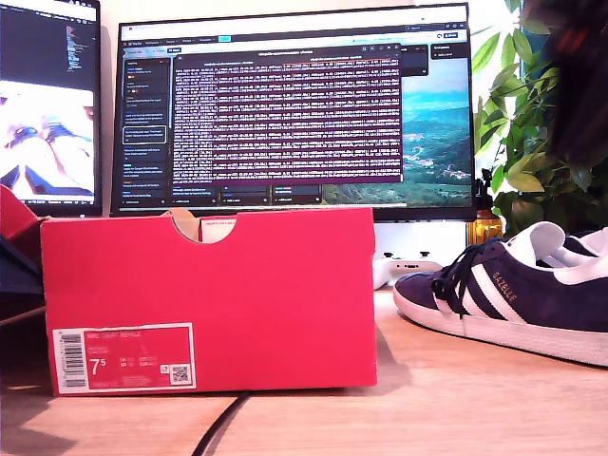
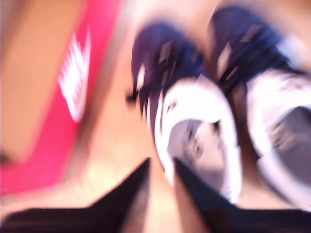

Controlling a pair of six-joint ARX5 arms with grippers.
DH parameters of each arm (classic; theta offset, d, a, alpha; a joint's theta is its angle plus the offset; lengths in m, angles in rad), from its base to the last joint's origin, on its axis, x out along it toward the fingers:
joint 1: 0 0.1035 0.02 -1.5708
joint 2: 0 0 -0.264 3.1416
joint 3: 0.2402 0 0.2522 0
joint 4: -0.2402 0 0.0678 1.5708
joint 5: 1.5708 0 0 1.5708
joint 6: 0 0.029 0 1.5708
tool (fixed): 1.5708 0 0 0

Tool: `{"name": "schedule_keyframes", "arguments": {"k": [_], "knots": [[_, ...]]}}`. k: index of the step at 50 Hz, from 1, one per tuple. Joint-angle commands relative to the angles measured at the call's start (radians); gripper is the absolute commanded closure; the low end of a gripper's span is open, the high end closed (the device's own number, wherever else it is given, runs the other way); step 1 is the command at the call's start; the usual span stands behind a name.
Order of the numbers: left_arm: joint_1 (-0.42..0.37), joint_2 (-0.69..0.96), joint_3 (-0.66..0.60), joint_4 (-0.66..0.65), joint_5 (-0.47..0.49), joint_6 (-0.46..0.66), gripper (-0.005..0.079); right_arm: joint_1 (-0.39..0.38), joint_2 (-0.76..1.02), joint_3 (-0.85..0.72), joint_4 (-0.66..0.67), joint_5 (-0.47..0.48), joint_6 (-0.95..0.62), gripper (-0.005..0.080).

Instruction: Pack the blue shoes by picking the first shoe and placing it inside the red shoebox, left side, then picking and rotating the second shoe and placing it in the shoebox

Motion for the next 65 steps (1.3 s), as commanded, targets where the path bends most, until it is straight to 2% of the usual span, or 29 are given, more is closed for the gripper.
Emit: {"name": "schedule_keyframes", "arguments": {"k": [1,9,17,35,46,51,55,63,64,65], "knots": [[-0.004,0.004,-0.024,0.011,0.002,-0.002,0.0762,0.017,0.032,0.005,-0.014,0.000,-0.032,0.0413],[-0.004,0.004,-0.024,0.008,0.002,0.002,0.0762,0.039,0.108,0.005,-0.017,0.049,-0.050,0.0401],[-0.004,0.004,-0.024,0.004,0.002,0.002,0.0762,0.039,0.149,0.005,-0.004,0.110,-0.073,0.0345],[-0.004,0.004,-0.024,-0.019,-0.002,0.002,0.0762,0.039,0.254,0.005,0.035,0.112,-0.111,0.0342],[-0.003,0.004,-0.024,-0.020,-0.006,0.002,0.0762,0.039,0.337,0.005,0.035,0.113,-0.185,0.0357],[-0.004,0.004,-0.024,-0.021,-0.006,0.002,0.0762,0.039,0.362,0.005,0.043,0.113,-0.207,0.0391],[-0.004,0.004,-0.024,-0.023,-0.006,0.002,0.0762,0.039,0.368,0.005,0.057,0.112,-0.210,0.0458],[-0.004,0.004,-0.024,-0.050,-0.006,0.001,0.0762,0.039,0.368,0.005,0.119,0.111,-0.210,0.0749],[-0.004,0.004,-0.024,-0.053,-0.006,0.002,0.0762,0.039,0.368,0.005,0.128,0.110,-0.210,0.0774],[-0.004,0.004,-0.024,-0.058,-0.006,0.002,0.0762,0.039,0.368,0.005,0.139,0.109,-0.210,0.0759]]}}
